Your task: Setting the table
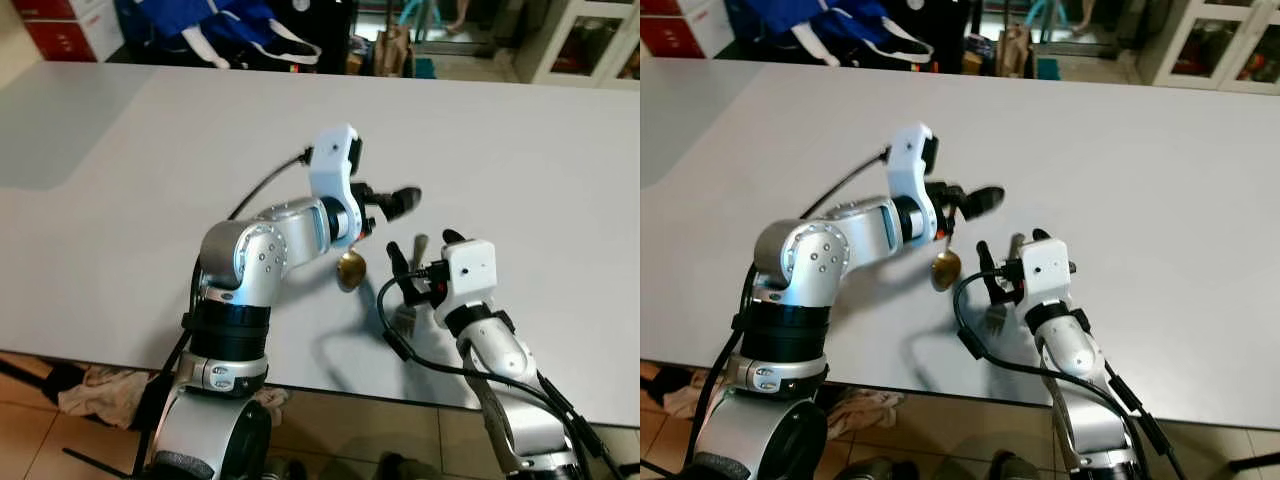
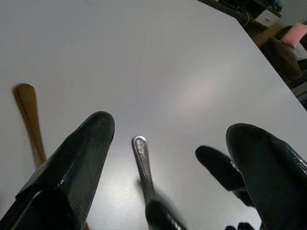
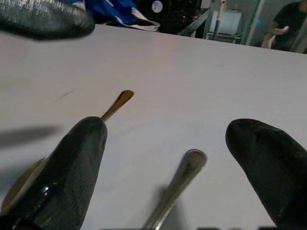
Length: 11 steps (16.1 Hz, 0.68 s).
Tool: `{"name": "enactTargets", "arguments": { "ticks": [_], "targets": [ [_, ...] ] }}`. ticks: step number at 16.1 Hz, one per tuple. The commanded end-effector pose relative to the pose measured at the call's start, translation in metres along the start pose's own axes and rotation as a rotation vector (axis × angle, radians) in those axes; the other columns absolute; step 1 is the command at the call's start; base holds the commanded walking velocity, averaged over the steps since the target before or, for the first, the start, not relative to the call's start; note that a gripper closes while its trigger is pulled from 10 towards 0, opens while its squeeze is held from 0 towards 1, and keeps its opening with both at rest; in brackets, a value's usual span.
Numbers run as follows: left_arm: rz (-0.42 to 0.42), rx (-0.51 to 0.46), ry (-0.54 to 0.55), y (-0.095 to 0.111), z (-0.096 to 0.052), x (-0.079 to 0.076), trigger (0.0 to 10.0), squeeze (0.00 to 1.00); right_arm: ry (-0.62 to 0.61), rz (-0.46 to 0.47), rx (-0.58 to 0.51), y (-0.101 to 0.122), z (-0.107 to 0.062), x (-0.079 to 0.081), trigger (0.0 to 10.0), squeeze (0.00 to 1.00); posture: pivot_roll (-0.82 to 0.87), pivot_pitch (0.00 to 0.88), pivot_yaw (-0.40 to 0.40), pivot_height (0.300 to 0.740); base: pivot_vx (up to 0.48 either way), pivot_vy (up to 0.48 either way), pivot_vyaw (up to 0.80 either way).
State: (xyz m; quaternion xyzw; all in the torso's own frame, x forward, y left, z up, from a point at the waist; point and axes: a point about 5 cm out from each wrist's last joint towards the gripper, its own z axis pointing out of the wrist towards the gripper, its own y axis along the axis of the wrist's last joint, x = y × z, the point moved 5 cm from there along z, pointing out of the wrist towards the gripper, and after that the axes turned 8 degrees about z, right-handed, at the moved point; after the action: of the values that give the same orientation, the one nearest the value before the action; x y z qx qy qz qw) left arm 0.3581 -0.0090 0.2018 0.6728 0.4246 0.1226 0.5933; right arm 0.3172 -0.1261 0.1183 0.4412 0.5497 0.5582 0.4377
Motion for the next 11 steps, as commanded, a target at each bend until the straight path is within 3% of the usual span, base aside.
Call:
{"name": "enactTargets", "arguments": {
  "ticks": [1, 4, 7, 9, 11],
  "targets": [
    [-0.070, 0.055, -0.048, -0.017, 0.006, -0.014, 10.0, 0.00, -0.001, -0.003, 0.001, 0.000, 0.000, -0.001, 10.0, 0.00, -0.06, 0.076, 0.046, 0.740, 0.000, 0.000, 0.00],
    [-0.120, 0.151, 0.017, -0.047, -0.001, 0.008, 10.0, 0.00, -0.009, -0.005, 0.002, -0.002, -0.002, -0.002, 10.0, 0.00, -0.06, 0.080, 0.055, 0.740, 0.000, 0.000, 0.00],
    [-0.093, 0.181, 0.063, -0.058, -0.004, 0.021, 10.0, 0.00, -0.029, -0.012, 0.000, -0.002, -0.002, -0.006, 10.0, 0.00, -0.05, 0.074, 0.055, 0.740, 0.000, 0.000, 0.00],
    [0.021, 0.139, 0.050, -0.056, -0.008, 0.023, 10.0, 0.00, -0.082, -0.029, -0.047, 0.010, -0.001, -0.019, 10.0, 0.00, -0.05, 0.071, 0.056, 0.740, 0.000, 0.000, 0.00],
    [0.153, 0.078, 0.030, -0.054, -0.015, 0.023, 10.0, 0.00, -0.179, -0.084, -0.101, 0.025, -0.005, -0.044, 10.0, 0.00, -0.06, 0.066, 0.057, 0.740, 0.000, 0.000, 0.00]
  ]
}}
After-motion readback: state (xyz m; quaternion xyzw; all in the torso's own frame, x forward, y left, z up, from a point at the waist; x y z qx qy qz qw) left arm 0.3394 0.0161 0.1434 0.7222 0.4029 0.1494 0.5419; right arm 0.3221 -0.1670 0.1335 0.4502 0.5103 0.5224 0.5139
